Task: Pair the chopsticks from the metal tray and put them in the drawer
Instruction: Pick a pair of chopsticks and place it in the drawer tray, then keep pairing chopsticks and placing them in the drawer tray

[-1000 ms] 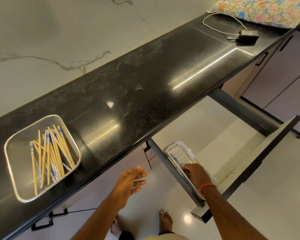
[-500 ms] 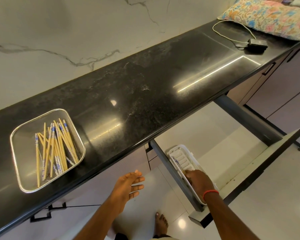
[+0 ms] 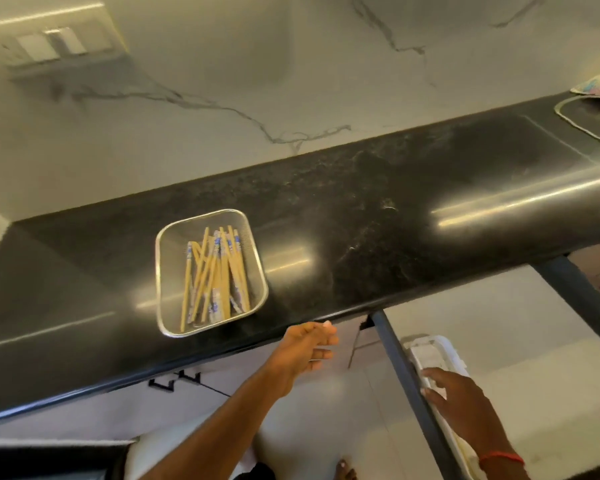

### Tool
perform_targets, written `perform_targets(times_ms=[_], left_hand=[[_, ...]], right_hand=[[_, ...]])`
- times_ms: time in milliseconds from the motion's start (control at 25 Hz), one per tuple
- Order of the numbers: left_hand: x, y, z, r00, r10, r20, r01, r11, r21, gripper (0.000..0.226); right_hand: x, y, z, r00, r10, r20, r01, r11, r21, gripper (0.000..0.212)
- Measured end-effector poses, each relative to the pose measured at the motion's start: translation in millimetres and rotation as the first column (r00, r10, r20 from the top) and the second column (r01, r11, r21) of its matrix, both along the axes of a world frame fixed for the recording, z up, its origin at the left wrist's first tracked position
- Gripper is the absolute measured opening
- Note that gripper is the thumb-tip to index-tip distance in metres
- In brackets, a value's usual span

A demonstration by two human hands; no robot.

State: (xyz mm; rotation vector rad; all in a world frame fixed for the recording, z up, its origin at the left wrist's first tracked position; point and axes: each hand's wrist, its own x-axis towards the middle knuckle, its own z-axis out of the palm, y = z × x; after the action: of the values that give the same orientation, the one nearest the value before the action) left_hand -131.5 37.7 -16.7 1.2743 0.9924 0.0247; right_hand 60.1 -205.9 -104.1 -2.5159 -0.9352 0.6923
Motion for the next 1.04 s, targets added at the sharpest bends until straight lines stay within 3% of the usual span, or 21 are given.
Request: perform_targets(times_ms=[320,640,840,1040], left_hand=[[-28.6,79.8,58.9,0.971,0.184,0.15,-0.198,0.976,0.087,0.031],[-89.1,154.8,68.5,0.863,0.423,0.275,-0.443,0.897,0.009,0.029],[-123.2,182.9,58.9,0.825,0.494,0.275,-0.504,0.863,-0.036,0.029],[-147.4,216.6,56.4,0.807,0.51,0.298,-0.519,0.853,-0.055,0.031]], right_hand=[[-29.7,141.2,86.0,0.971,0.23,0.07,-0.24,0.928,0.286,0.027],[-82.9,254.5,152.8,0.925,0.361,0.121,-0.372,0.785,0.495,0.019],[-133.6,310.6,153.3,0.919,0.381,0.102,-0.385,0.809,0.445,0.015],[-172.2,359.4,130.2,0.913,0.401,0.076,-0.405,0.866,0.292,0.03]])
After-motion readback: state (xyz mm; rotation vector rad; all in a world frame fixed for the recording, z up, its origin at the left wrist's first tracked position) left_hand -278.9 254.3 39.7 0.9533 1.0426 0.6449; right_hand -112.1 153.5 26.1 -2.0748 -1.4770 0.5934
